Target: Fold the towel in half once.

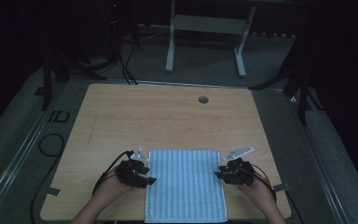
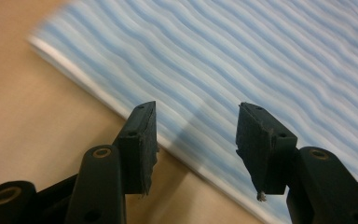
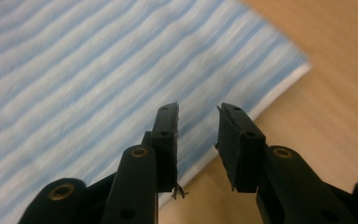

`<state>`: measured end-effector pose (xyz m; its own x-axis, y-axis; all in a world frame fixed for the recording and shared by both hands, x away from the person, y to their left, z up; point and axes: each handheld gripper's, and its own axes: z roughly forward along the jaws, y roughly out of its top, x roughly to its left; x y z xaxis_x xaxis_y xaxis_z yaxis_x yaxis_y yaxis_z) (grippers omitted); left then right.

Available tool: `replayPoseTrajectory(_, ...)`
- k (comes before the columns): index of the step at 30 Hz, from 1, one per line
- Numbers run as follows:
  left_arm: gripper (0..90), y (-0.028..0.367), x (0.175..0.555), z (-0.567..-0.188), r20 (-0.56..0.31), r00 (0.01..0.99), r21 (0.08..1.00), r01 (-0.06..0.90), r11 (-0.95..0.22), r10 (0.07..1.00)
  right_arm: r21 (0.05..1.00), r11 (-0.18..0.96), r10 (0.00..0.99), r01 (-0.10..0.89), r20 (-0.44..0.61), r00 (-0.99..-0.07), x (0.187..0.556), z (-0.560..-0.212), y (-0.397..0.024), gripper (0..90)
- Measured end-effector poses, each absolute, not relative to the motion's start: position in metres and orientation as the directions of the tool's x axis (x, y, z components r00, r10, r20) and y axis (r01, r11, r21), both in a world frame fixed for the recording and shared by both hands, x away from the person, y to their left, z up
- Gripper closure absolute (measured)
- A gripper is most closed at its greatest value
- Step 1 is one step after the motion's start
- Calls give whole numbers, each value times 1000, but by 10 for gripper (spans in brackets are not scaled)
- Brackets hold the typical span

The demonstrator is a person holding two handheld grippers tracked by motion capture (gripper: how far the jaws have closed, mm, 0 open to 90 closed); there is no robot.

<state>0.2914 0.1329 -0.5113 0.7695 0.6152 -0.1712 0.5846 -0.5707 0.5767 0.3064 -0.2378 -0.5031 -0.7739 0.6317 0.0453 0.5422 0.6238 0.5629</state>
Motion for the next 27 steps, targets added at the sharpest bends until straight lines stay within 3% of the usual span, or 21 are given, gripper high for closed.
replayPoseTrajectory(8,476,140,327,-513,-139,732,635,583,-507,667,548,608,682,575,11,-732,358,-506,-241,650)
replayPoseTrajectory(11,465,142,341,-518,-120,713,614,600,-513,691,526,614,694,588,-6,-720,375,-511,-240,620)
replayPoseTrajectory(17,451,149,368,-526,-178,687,591,647,-482,704,489,592,704,641,72,-706,398,-520,-239,592)
replayPoseTrajectory(20,454,149,378,-532,-203,684,565,666,-487,701,468,597,704,652,84,-705,402,-525,-238,636)
replayPoseTrajectory(23,529,145,382,-537,-238,692,543,677,-497,682,456,601,699,656,97,-708,403,-527,-235,742)
replayPoseTrajectory(24,611,143,383,-538,-241,699,537,673,-508,673,452,607,696,653,94,-712,403,-527,-234,788)
replayPoseTrajectory(25,638,142,383,-538,-234,701,539,670,-511,673,452,609,693,652,96,-714,403,-526,-232,828)
replayPoseTrajectory(27,818,140,383,-539,-251,708,543,667,-510,660,460,618,687,637,78,-723,404,-524,-231,870)
